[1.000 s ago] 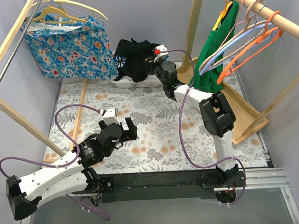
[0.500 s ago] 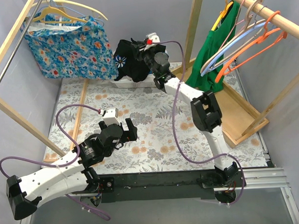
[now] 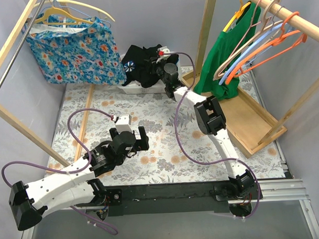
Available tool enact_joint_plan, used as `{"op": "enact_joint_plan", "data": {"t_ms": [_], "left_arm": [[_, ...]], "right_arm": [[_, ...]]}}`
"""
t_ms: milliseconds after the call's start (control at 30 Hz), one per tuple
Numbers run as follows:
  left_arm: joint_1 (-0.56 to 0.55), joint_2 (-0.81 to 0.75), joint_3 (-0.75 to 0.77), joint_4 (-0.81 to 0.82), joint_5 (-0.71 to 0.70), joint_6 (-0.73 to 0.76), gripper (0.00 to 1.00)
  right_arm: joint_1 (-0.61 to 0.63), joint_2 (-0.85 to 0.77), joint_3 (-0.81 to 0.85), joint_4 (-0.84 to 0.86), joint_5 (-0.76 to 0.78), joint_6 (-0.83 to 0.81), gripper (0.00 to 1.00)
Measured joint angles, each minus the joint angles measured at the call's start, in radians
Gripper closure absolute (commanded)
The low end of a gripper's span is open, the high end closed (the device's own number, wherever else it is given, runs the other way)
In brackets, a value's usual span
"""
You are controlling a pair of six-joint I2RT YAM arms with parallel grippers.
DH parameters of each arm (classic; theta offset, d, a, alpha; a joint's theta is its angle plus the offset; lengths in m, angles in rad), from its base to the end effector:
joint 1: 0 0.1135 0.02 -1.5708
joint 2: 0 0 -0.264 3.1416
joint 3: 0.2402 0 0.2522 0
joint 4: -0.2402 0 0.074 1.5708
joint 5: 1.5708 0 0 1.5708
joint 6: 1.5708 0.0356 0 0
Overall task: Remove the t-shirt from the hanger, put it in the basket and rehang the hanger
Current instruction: Place the T-shirt in the bin, then pick up the hanger from the clothesline.
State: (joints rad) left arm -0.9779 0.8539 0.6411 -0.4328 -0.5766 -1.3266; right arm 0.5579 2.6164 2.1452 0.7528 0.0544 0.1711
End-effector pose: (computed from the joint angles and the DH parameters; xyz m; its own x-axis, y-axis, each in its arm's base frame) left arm 0.1176 -0.1398 0.2569 -0.5198 -0.6843 -0.5114 -0.2169 0.6848 -0.6957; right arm 0.5093 0.3156 0.2186 0.1499 0.2939 -0.9440 -0.5174 0.8369 0.1784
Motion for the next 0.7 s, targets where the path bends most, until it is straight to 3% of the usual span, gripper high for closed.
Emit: {"op": "enact_joint_plan", "data": {"t_ms": [300,500,700], "left_arm": [[0.0,0.003,0.041,-0.003,0.011,0.0,0.02],[0.001,0.004,0.109,-0.012,0.013,0.048,0.02],[0.001,0.068,0.32,0.0,0.019,0.185,0.02]], "right_arm": [[0.002,-0.085,-0.031,-0.098,0.014,-0.001,0.44],[0.017,-0.34,-0.27,-0.163,0.037,-0.019,0.4],[0.076,-0.642,-0.634,-0.096,0.097,-0.085,0.4]]}}
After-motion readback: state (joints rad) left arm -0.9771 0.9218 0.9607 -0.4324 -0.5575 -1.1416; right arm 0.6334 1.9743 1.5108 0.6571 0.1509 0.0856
